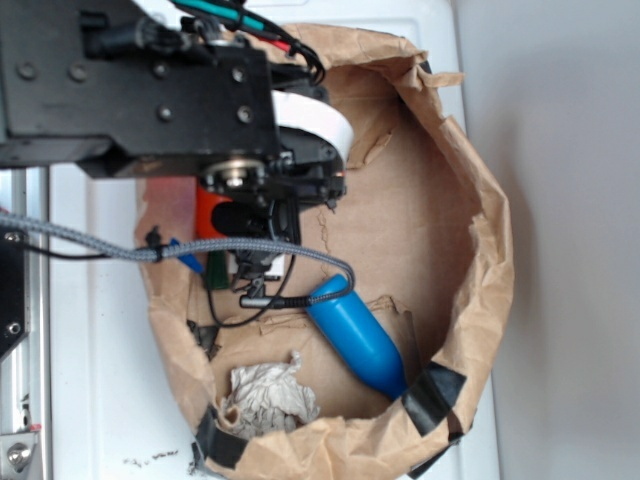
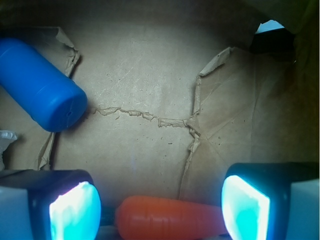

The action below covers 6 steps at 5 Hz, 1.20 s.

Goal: Grab the carrot.

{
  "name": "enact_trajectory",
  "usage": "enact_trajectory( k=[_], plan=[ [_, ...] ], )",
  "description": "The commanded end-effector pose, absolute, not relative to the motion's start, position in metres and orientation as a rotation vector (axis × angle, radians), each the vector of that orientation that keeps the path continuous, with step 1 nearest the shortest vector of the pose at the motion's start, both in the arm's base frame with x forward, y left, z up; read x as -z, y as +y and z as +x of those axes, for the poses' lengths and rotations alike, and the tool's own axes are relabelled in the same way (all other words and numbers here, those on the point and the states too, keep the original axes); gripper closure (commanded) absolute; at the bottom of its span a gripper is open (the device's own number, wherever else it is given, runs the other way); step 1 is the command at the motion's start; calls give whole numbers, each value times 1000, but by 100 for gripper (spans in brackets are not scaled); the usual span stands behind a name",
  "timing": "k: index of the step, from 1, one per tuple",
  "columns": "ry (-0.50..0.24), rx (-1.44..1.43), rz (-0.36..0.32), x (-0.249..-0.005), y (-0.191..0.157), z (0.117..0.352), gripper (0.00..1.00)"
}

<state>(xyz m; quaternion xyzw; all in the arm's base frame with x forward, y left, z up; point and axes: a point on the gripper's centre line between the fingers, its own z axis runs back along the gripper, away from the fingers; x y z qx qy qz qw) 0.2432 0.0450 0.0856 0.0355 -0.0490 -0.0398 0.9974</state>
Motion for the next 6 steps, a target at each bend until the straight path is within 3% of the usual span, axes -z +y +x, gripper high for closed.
enact_trajectory(
  k=[1, 2, 3, 5, 6],
  plan=[
    [-119, 325, 35, -99, 49, 260, 0],
    [-106, 574, 0, -99, 48, 265, 0],
    [-91, 825, 8, -93, 43, 267, 0],
    [-126, 943, 33, -62, 44, 254, 0],
    [-65, 997, -2, -55, 46, 246, 0]
  ],
)
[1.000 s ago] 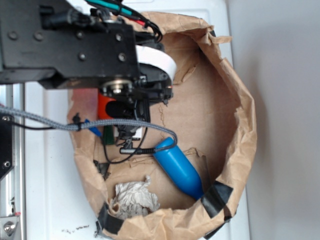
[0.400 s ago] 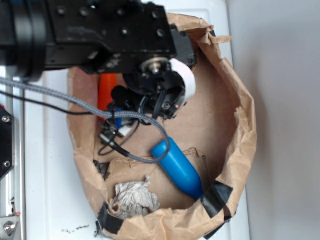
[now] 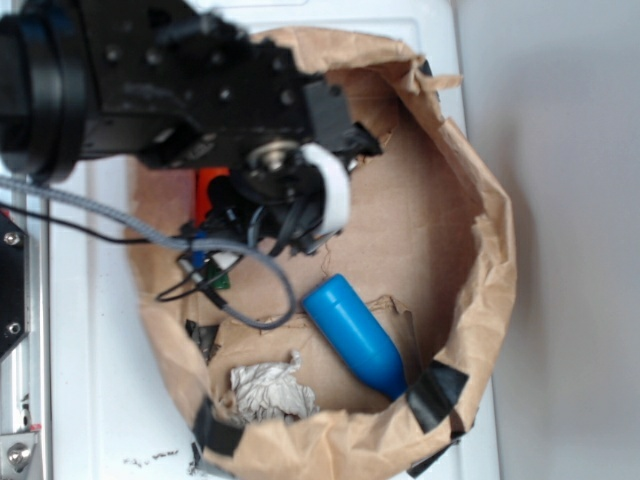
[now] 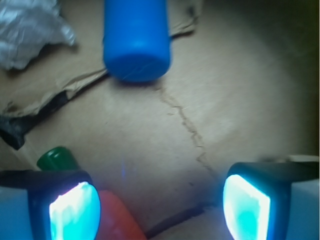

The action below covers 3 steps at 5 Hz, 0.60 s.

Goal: Grab the carrot.

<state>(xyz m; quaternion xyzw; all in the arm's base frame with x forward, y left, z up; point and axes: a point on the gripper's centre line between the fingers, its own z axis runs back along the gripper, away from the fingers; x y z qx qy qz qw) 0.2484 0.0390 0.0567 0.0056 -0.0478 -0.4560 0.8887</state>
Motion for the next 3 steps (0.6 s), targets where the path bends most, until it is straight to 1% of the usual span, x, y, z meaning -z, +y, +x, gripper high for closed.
enact_trajectory(
  k=[1, 2, 3],
  plan=[
    [10, 1075, -55, -55, 46, 233, 0],
    [-23, 1091, -33, -36, 56, 248, 0],
    [-54, 1082, -17, -29, 52, 254, 0]
  ],
)
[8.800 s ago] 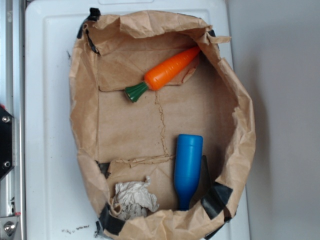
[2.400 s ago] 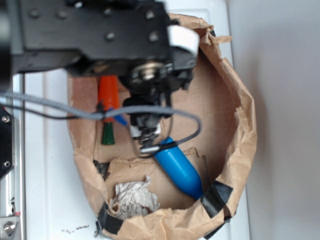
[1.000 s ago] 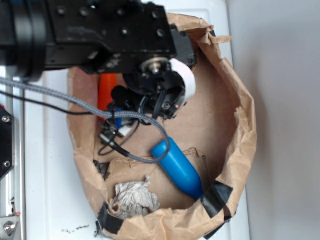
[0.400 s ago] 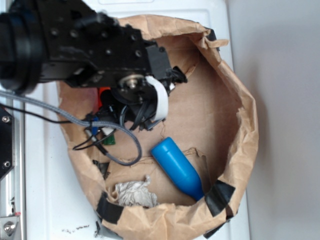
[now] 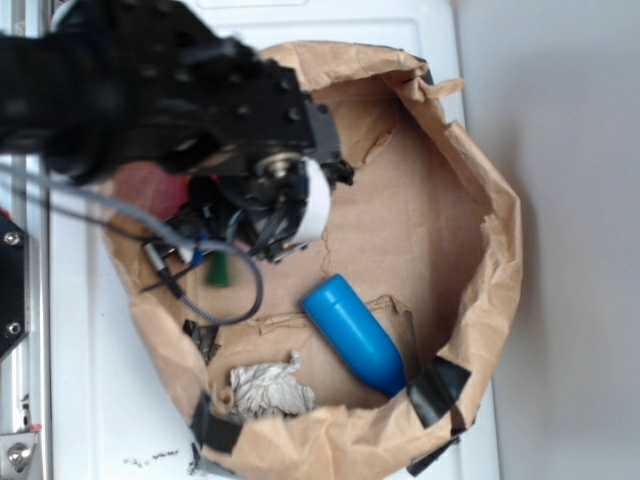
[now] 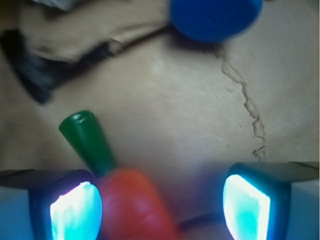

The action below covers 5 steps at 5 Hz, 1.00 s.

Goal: Grab the carrot.

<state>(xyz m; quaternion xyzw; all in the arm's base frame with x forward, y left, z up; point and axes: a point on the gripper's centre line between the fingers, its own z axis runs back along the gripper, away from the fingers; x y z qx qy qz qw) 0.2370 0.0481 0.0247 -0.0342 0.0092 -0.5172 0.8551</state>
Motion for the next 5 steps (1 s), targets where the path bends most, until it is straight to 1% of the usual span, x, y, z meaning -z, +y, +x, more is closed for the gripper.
enact_trajectory(
  k=[1, 2, 3, 4, 5],
  plan=[
    [-110, 1044, -8, -30, 50, 269, 0],
    [-141, 1014, -6, -33, 50, 283, 0],
    [-141, 1007, -28, -36, 53, 285, 0],
    [-199, 1009, -22, -39, 53, 279, 100],
    [-227, 993, -13, -43, 52, 279, 100]
  ],
)
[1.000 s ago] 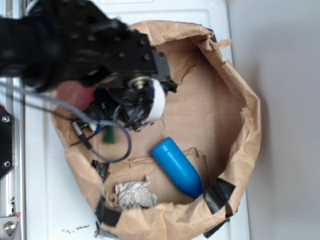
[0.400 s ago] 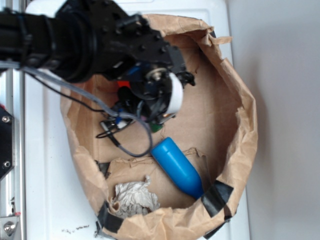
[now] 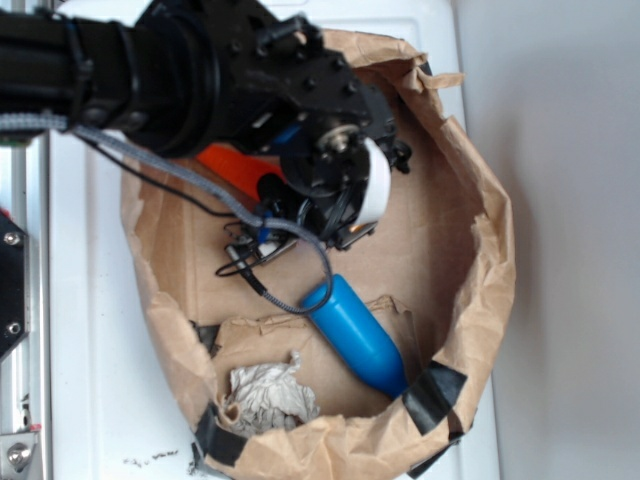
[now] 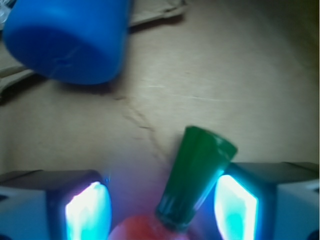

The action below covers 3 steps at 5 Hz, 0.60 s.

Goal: Grab the carrot.

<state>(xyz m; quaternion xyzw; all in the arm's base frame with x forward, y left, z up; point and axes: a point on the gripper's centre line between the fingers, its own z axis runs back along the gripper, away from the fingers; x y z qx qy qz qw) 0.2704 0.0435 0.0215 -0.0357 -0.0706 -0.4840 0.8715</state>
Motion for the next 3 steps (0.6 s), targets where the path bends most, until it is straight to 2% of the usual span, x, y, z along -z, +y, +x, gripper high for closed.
enact_trajectory(
  k=[1, 3],
  plan=[
    [-234, 988, -6, -44, 51, 280, 100],
    [-260, 968, -15, -48, 52, 274, 100]
  ],
)
